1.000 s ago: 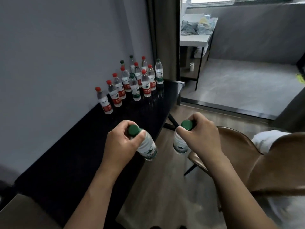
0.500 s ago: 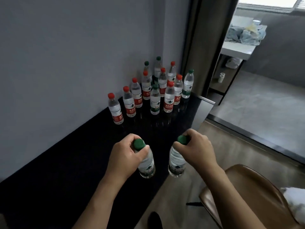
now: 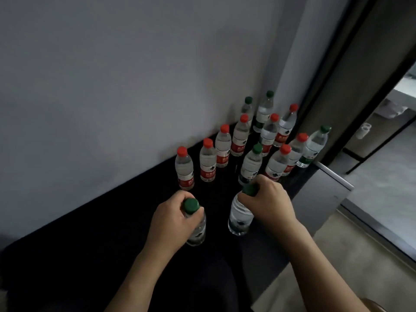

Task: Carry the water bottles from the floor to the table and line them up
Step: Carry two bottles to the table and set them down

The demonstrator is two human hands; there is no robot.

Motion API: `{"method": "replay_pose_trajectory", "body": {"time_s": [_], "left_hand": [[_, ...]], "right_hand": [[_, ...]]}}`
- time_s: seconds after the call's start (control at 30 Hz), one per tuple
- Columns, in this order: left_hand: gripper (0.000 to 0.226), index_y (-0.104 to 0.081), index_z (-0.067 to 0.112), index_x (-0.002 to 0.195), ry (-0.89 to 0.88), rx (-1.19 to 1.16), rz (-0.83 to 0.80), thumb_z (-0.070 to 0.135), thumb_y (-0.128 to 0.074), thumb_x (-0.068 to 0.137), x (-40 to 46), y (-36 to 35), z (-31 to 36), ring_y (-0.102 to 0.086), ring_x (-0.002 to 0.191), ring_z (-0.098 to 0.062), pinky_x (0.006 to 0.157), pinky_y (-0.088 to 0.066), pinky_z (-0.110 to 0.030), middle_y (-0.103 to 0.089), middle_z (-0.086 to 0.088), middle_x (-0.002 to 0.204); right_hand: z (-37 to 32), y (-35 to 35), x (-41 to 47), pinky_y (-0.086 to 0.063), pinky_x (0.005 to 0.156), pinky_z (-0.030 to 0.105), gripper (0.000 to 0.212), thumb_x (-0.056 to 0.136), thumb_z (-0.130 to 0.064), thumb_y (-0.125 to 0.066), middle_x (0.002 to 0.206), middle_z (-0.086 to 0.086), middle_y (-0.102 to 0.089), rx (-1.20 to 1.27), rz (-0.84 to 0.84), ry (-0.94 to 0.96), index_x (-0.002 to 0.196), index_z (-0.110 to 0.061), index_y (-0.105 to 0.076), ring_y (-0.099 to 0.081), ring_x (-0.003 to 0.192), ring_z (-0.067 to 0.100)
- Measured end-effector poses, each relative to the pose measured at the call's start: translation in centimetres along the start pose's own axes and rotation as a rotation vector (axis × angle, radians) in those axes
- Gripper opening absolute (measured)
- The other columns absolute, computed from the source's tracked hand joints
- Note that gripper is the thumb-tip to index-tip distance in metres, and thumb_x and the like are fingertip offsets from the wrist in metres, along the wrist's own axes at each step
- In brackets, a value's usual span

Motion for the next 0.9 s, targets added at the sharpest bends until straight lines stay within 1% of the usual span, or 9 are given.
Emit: {"method": "replay_pose_trajectory", "body": {"time_s": [0.1, 0.2, 0.23, 0.37, 0.5, 0.63, 0.77, 0.83, 0.9], "left_hand": [[0.02, -0.058, 0.033, 0.079, 0.054, 0.033, 0.013, 0.034, -0.078, 0.077, 2.2, -1.2, -1.0, -0.057, 0.056, -0.002, 0.05, -0.04, -0.013, -0.061, 0.019, 0.068], [0.021, -0.057, 0.035, 0.081, 0.075, 0.063, 0.017, 0.037, -0.077, 0.077, 4.7, -2.5, -1.6, -0.059, 0.059, -0.003, 0.051, -0.041, -0.014, -0.062, 0.018, 0.072], [0.02, -0.056, 0.035, 0.082, 0.088, 0.068, 0.014, 0.038, -0.076, 0.077, 5.5, -3.0, -1.9, -0.06, 0.061, -0.002, 0.051, -0.042, -0.013, -0.062, 0.018, 0.073], [0.023, -0.056, 0.036, 0.085, 0.17, 0.098, -0.014, 0.039, -0.077, 0.078, 8.0, -5.4, -3.5, -0.063, 0.069, 0.001, 0.055, -0.047, -0.015, -0.063, 0.018, 0.077], [0.023, -0.054, 0.038, 0.088, 0.241, 0.101, -0.038, 0.04, -0.076, 0.08, 9.2, -7.4, -4.6, -0.063, 0.073, 0.003, 0.057, -0.047, -0.014, -0.063, 0.02, 0.084], [0.022, -0.052, 0.043, 0.091, 0.27, 0.166, -0.071, 0.048, -0.07, 0.079, 10.6, -8.0, -4.6, -0.061, 0.074, 0.006, 0.053, -0.042, -0.015, -0.061, 0.025, 0.086], [0.024, -0.05, 0.043, 0.096, 0.305, 0.23, -0.109, 0.054, -0.064, 0.08, 10.8, -8.1, -4.6, -0.06, 0.074, 0.007, 0.057, -0.052, -0.025, -0.062, 0.016, 0.079], [0.024, -0.048, 0.045, 0.096, 0.314, 0.253, -0.122, 0.054, -0.064, 0.081, 10.4, -8.1, -4.6, -0.059, 0.076, 0.01, 0.056, -0.048, -0.021, -0.061, 0.017, 0.081], [0.026, -0.047, 0.046, 0.099, 0.312, 0.261, -0.11, 0.056, -0.064, 0.081, 9.9, -8.0, -4.3, -0.059, 0.077, 0.009, 0.057, -0.043, -0.016, -0.061, 0.018, 0.085]], "right_hand": [[-0.1, -2.2, 3.7, -0.03, 0.047, 0.026, 0.027, 0.065, -0.045, -0.064, 0.066, -0.009, -0.053, -0.035, -0.115, 0.041, 0.069, -0.026, -0.045, -0.051, 0.061, 0.007], [0.5, -4.4, 7.1, -0.036, 0.048, 0.028, 0.028, 0.062, -0.048, -0.061, 0.066, -0.008, -0.055, -0.039, -0.212, 0.055, 0.071, -0.026, -0.045, -0.054, 0.061, 0.011], [0.7, -5.1, 8.1, -0.036, 0.048, 0.028, 0.029, 0.062, -0.049, -0.06, 0.066, -0.008, -0.056, -0.043, -0.235, 0.064, 0.071, -0.027, -0.045, -0.054, 0.061, 0.011], [1.2, -7.2, 11.3, -0.028, 0.044, 0.025, 0.031, 0.067, -0.049, -0.062, 0.063, -0.009, -0.054, -0.077, -0.318, 0.118, 0.073, -0.028, -0.04, -0.05, 0.056, 0.005], [1.3, -8.2, 13.9, -0.031, 0.044, 0.026, 0.031, 0.071, -0.045, -0.065, 0.064, -0.008, -0.054, -0.061, -0.361, 0.147, 0.077, -0.028, -0.039, -0.051, 0.058, 0.006], [0.5, -8.6, 15.7, -0.034, 0.051, 0.029, 0.03, 0.077, -0.042, -0.065, 0.072, -0.009, -0.053, -0.112, -0.47, 0.172, 0.086, -0.025, -0.042, -0.053, 0.066, 0.014], [-0.3, -8.5, 15.6, -0.034, 0.054, 0.03, 0.029, 0.084, -0.04, -0.061, 0.082, -0.004, -0.055, -0.229, -0.545, 0.207, 0.092, -0.023, -0.039, -0.051, 0.071, 0.018], [-0.4, -8.5, 15.2, -0.039, 0.06, 0.032, 0.029, 0.087, -0.04, -0.06, 0.09, -0.001, -0.058, -0.269, -0.566, 0.203, 0.098, -0.024, -0.038, -0.054, 0.076, 0.02], [-0.4, -8.3, 14.7, -0.046, 0.071, 0.035, 0.035, 0.087, -0.042, -0.059, 0.106, 0.005, -0.059, -0.315, -0.567, 0.193, 0.11, -0.022, -0.041, -0.058, 0.094, 0.025]]}}
Point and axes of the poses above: each hand's wrist, its own x-axis towards the middle knuckle, its own y-axis out of the back of the hand, z = x × y, the point moved 8 cm from there along x, towards the middle knuckle
